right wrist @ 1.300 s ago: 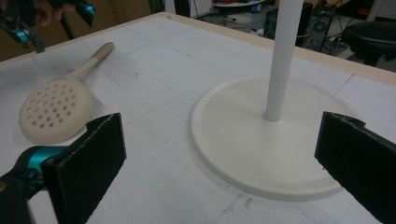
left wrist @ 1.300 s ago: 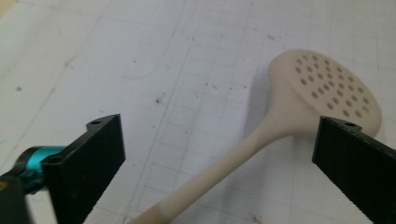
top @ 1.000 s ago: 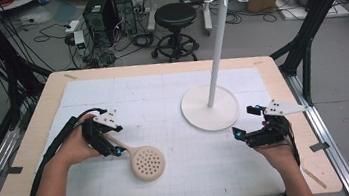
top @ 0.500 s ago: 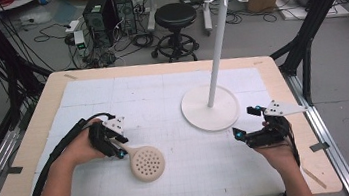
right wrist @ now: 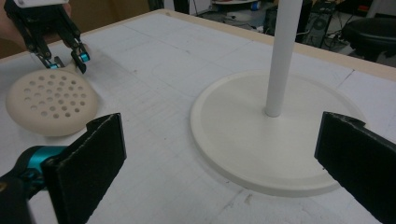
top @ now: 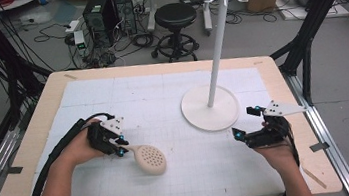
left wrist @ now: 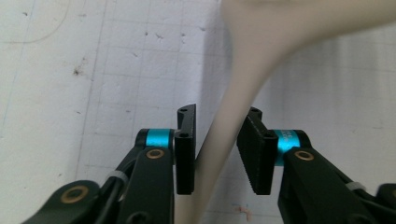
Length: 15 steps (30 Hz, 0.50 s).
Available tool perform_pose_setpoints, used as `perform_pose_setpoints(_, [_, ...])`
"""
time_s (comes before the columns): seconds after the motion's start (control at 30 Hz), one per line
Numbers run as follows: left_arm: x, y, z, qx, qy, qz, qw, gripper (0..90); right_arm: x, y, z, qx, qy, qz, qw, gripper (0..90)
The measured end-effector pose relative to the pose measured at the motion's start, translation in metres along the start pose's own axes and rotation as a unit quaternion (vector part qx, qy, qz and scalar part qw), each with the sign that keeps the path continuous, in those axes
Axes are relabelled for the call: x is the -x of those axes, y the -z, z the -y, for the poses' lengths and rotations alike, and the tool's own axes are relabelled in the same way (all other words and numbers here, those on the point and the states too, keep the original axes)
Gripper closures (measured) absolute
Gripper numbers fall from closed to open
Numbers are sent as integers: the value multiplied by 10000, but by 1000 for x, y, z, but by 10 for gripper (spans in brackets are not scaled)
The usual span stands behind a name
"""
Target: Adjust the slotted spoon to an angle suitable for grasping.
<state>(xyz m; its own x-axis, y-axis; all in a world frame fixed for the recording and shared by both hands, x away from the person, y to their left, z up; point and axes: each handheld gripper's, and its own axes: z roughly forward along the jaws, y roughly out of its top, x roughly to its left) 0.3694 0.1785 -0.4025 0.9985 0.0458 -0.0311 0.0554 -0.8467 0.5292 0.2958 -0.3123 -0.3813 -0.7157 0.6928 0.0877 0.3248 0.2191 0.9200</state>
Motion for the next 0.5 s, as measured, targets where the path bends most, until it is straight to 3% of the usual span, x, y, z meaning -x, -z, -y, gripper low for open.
perform_pose_setpoints(0.13, [0,2,-1,14,137,-17,9999,792,0,-1,0,-4,40,15,10000,10])
perform_pose_setpoints(0.33, [3,2,-1,31,119,13,9999,788,-1,-2,0,-16,20,-2,10000,10])
perform_pose_setpoints(0.4, [2,3,0,108,149,116,9998,781,0,-2,0,-21,15,1,10000,10])
perform_pose_setpoints(0.5, [2,4,0,238,196,107,9995,677,0,-2,1,-26,15,3,10000,10])
